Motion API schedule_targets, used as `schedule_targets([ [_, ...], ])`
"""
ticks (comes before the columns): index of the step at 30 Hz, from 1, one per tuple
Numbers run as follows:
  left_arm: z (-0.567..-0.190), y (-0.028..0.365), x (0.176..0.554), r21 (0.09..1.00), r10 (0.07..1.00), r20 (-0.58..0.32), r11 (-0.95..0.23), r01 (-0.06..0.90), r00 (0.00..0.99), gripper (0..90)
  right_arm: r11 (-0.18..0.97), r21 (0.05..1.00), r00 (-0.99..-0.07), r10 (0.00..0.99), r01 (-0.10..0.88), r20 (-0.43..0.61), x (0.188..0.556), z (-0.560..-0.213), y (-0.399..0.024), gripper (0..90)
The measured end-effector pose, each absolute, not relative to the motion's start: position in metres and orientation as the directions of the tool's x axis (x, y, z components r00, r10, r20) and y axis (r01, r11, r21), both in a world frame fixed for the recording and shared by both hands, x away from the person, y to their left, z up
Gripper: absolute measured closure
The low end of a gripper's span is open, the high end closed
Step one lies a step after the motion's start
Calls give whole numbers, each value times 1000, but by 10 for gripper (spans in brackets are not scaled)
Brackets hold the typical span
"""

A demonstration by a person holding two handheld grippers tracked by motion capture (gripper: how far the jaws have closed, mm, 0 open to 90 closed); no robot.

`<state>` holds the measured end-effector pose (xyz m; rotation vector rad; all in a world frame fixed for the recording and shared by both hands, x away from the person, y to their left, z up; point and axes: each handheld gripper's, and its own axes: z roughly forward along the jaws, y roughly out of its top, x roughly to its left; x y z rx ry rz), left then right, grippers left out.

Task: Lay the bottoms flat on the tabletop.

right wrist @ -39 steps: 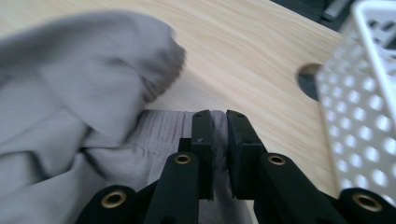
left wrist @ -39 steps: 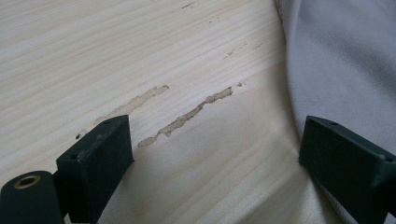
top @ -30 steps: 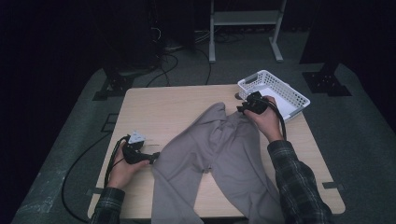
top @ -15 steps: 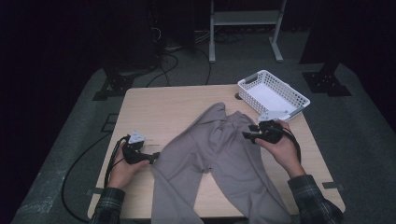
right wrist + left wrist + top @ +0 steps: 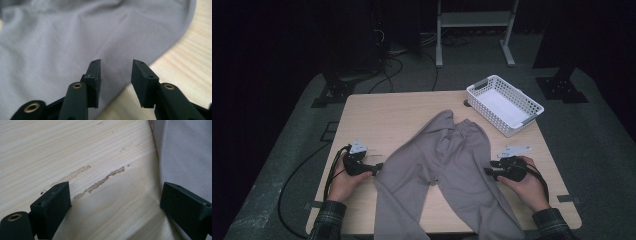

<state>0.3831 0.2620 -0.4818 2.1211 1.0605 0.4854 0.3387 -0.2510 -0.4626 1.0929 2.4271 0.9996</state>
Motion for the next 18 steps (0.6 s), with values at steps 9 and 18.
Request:
schedule_targets([
  [9,-482,262,383,733,805,18,-414,540,593,83,513,660,-676,737,550,-9,341,-470,-250,883],
  [18,-482,262,383,732,805,19,-415,540,593,83,505,640,-601,795,579,-83,350,-467,-268,893],
])
